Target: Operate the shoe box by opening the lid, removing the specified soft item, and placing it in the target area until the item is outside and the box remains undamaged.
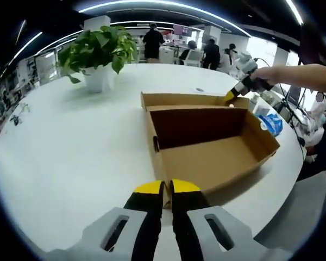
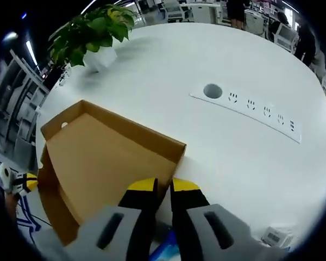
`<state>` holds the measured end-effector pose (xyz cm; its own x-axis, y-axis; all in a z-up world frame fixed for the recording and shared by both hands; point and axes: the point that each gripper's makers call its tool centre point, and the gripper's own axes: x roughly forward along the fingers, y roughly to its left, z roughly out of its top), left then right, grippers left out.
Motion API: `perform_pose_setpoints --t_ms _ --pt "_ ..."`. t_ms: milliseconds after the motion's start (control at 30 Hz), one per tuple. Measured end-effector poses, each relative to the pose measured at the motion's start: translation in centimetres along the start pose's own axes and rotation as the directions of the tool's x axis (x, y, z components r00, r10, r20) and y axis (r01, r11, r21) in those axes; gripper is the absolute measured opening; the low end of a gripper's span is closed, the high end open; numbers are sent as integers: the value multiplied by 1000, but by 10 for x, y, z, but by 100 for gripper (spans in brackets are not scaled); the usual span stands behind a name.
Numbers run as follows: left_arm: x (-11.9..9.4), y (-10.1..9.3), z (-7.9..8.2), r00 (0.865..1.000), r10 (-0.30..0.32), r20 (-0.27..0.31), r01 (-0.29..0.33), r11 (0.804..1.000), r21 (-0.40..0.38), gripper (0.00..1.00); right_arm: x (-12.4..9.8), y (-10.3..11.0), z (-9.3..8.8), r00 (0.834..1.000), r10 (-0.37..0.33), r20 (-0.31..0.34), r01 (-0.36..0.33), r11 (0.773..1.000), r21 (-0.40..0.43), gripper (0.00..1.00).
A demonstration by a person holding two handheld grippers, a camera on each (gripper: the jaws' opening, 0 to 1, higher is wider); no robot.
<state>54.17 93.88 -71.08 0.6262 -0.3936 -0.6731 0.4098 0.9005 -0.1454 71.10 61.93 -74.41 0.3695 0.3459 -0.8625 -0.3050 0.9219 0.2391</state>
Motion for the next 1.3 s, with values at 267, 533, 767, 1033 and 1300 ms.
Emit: perform_pose_setpoints --t_ms 267,533,767,1033,1300 --pt "1 0 0 1000 0 3 0 1000 11 1 -6 -1 6 999 -14 30 14 1000 -20 5" --pt "0 -1 -1 1000 3 6 -3 1000 -1 1 -15 0 12 998 -15 61 18 999 -40 4" --pt "-1 -2 -1 1000 6 10 -6 1000 2 1 -25 3 16 996 -15 90 20 998 -52 4" --pt "-1 -3 -1 1000 7 13 -7 1000 1 1 -39 7 22 990 -10 139 19 998 -67 3" --pt "-2 -3 -1 1000 7 16 -7 1000 -8 1 -56 13 28 980 -2 201 21 996 -92 3"
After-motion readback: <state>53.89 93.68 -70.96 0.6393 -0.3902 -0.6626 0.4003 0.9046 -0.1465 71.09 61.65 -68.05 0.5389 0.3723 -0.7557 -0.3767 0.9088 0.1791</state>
